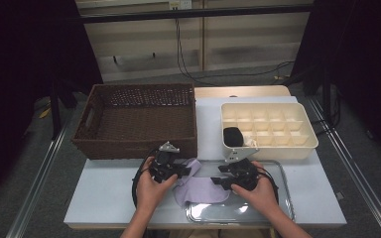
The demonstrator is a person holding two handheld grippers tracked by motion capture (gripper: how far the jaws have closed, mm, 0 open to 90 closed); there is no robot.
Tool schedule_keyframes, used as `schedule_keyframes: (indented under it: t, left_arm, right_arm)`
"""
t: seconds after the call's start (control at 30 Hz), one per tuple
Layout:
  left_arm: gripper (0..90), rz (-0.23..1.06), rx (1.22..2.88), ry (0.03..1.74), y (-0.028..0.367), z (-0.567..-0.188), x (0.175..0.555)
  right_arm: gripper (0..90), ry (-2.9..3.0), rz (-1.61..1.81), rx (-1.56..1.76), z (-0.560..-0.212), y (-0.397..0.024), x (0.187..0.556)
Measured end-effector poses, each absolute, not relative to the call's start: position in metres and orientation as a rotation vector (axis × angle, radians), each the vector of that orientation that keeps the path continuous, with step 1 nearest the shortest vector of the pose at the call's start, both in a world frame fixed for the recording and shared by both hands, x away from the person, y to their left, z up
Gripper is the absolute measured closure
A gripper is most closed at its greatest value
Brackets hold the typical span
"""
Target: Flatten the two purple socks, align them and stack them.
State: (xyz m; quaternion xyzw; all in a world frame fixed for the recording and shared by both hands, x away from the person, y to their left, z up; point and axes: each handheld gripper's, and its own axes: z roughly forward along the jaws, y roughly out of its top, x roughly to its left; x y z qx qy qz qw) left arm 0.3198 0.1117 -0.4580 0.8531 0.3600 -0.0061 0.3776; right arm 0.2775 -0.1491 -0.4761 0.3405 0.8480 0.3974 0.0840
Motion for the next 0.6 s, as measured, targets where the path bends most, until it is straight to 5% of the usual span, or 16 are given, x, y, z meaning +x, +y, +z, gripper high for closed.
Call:
schedule_keyframes:
  t: [0.6]
  left_arm:
    - [77.9, -0.062, 2.179, 0.75, 0.091, -0.437, 0.304]
  right_arm:
    - [51.2, 2.506, 1.177, 1.034, -0.471, -0.156, 0.28]
